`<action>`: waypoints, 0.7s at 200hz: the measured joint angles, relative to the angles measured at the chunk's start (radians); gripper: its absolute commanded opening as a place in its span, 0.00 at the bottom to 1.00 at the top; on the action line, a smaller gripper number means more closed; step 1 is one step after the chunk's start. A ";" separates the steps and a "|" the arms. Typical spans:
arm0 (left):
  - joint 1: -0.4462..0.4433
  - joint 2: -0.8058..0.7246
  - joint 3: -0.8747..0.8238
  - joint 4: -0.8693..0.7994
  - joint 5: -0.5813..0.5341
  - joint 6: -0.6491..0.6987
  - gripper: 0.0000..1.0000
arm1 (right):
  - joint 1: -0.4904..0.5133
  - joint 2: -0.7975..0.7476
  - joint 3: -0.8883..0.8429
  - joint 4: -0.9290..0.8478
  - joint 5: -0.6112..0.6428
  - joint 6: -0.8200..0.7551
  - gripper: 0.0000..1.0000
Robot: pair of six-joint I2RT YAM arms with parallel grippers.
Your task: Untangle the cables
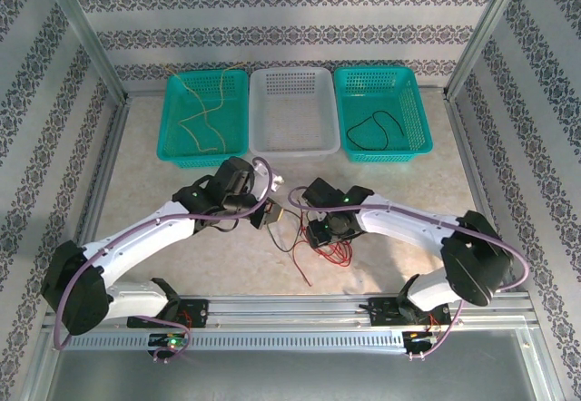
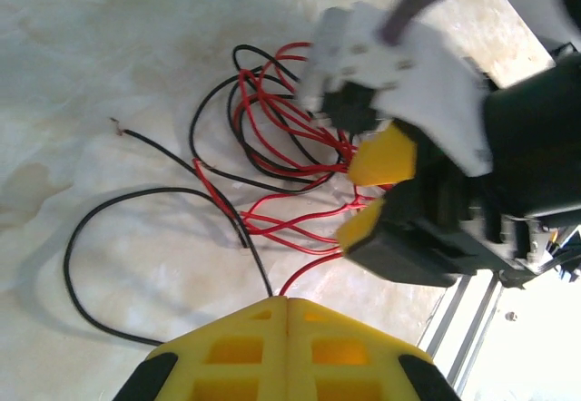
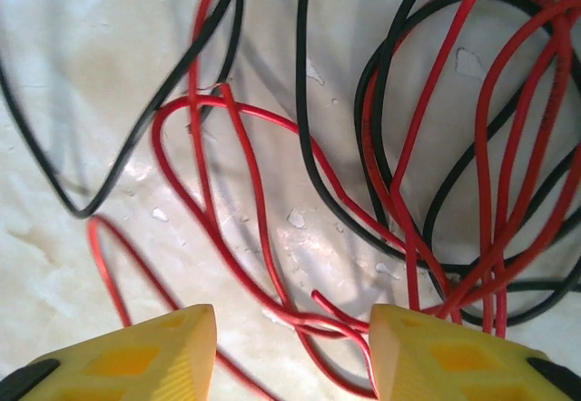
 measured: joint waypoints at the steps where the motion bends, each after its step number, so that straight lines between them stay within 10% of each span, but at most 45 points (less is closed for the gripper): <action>1: 0.003 -0.001 -0.002 0.001 0.000 -0.001 0.06 | 0.000 -0.002 0.000 -0.001 0.000 0.000 0.52; 101: 0.048 -0.021 -0.044 0.064 0.036 -0.076 0.16 | 0.058 0.067 -0.014 -0.048 -0.034 -0.002 0.42; 140: 0.048 -0.037 -0.051 0.067 0.037 -0.078 0.21 | 0.058 0.138 0.023 -0.056 -0.031 -0.029 0.13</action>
